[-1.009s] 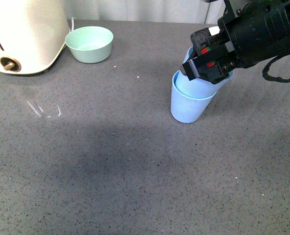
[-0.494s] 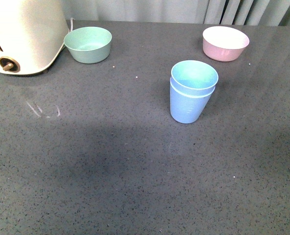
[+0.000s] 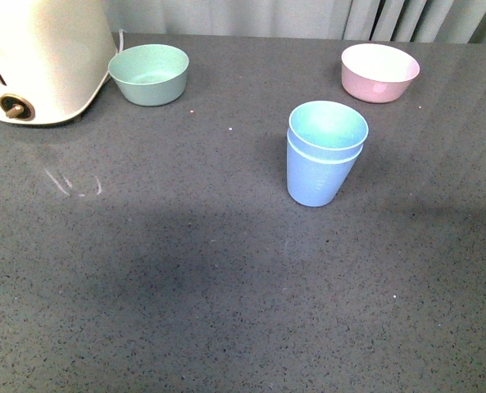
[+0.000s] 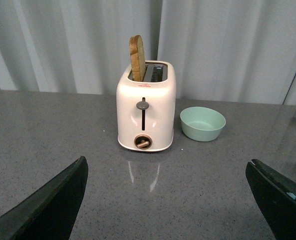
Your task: Stack blue cups with both arms
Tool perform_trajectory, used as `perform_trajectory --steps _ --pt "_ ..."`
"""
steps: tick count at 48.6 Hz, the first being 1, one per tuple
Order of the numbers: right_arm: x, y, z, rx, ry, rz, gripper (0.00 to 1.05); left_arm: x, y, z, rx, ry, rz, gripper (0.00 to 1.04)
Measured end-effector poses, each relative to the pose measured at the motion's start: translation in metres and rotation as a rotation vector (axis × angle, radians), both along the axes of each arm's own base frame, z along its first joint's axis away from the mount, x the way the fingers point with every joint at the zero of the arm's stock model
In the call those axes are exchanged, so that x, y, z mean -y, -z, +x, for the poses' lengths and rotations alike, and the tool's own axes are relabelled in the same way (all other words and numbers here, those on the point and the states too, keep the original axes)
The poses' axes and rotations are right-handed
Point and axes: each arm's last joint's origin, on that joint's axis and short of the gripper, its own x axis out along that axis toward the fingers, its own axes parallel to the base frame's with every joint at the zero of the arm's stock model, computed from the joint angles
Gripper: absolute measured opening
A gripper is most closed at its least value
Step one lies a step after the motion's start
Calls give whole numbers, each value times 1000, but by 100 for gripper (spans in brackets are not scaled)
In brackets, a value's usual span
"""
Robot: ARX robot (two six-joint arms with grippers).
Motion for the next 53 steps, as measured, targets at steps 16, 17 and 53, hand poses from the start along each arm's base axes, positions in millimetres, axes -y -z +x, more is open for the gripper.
perform_trajectory --steps 16,17,53 --pt "11 13 -29 -1 3 1 2 0 0 0 0 0 0 96" --pt "11 14 -31 0 3 1 2 0 0 0 0 0 0 96" --pt "11 15 -59 34 0 2 2 0 0 0 0 0 0 96"
